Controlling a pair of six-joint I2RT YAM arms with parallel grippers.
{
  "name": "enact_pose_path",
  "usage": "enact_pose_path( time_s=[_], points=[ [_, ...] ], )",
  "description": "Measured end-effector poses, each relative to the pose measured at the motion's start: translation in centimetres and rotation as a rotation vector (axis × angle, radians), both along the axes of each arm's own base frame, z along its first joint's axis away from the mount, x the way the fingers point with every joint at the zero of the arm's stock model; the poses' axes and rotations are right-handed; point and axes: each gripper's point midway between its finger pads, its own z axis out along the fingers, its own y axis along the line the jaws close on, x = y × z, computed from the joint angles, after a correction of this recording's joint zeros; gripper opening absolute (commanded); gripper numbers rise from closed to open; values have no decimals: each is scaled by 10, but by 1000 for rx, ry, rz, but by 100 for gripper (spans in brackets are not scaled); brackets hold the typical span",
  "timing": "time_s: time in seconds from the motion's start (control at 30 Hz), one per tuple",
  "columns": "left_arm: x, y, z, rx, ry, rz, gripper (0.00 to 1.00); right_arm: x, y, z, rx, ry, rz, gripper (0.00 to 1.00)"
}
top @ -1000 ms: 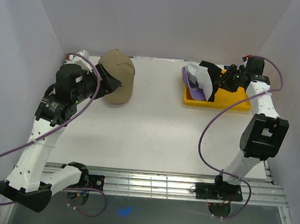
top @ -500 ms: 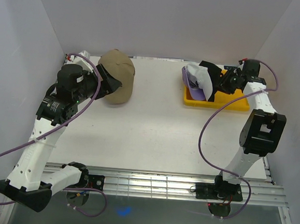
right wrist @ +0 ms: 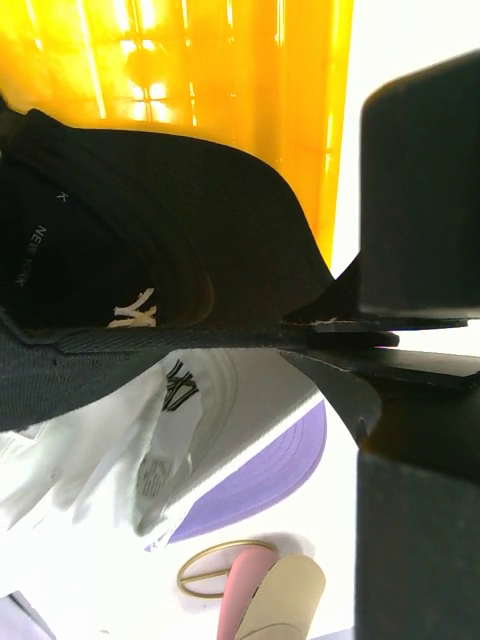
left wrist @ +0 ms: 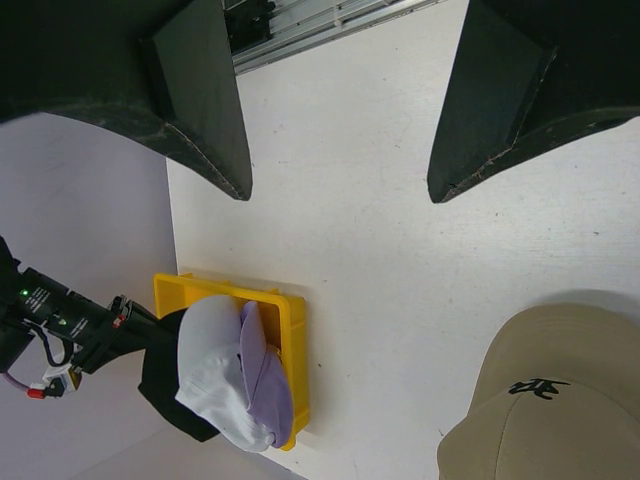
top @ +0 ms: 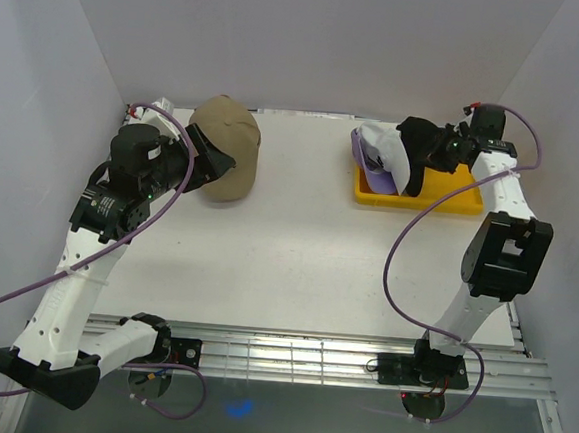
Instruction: Stack the hats
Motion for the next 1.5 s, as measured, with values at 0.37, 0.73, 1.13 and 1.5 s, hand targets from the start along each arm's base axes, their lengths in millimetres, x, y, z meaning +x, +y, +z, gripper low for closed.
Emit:
enact_pose_path(
  time_s=[0.37, 0.73, 1.13, 1.5],
  points=[
    [0, 0, 0, 1, 0, 1, 81, 3, -11, 60, -37, -76, -37, 8],
    [0, 0, 0, 1, -1, 0, 81, -13, -33, 200, 54, -358, -101, 8],
    [-3, 1, 4, -5, -12, -2, 81, -25, 108, 251, 856, -452, 88, 8],
    [-7, 2, 8, -8, -24, -1, 86, -33, 247, 287, 1183, -325, 350, 8]
  ],
)
